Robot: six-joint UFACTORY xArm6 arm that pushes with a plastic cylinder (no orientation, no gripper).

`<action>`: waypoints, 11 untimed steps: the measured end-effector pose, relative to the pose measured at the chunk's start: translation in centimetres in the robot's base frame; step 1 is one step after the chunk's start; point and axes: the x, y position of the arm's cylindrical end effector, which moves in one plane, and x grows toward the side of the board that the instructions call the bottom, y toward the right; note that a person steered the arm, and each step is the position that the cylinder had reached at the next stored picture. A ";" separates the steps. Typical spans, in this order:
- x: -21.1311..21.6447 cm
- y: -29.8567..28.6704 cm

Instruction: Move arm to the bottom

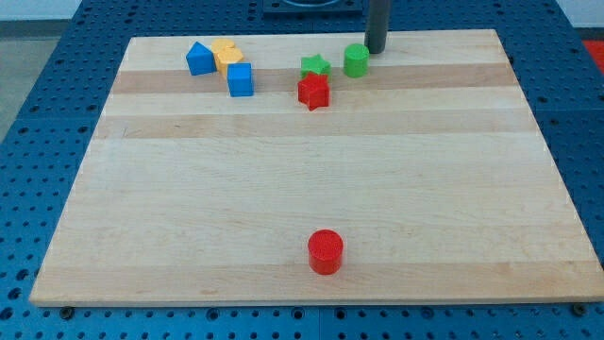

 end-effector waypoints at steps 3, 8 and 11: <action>2.4 -2.9; 23.5 3.6; 38.3 -2.5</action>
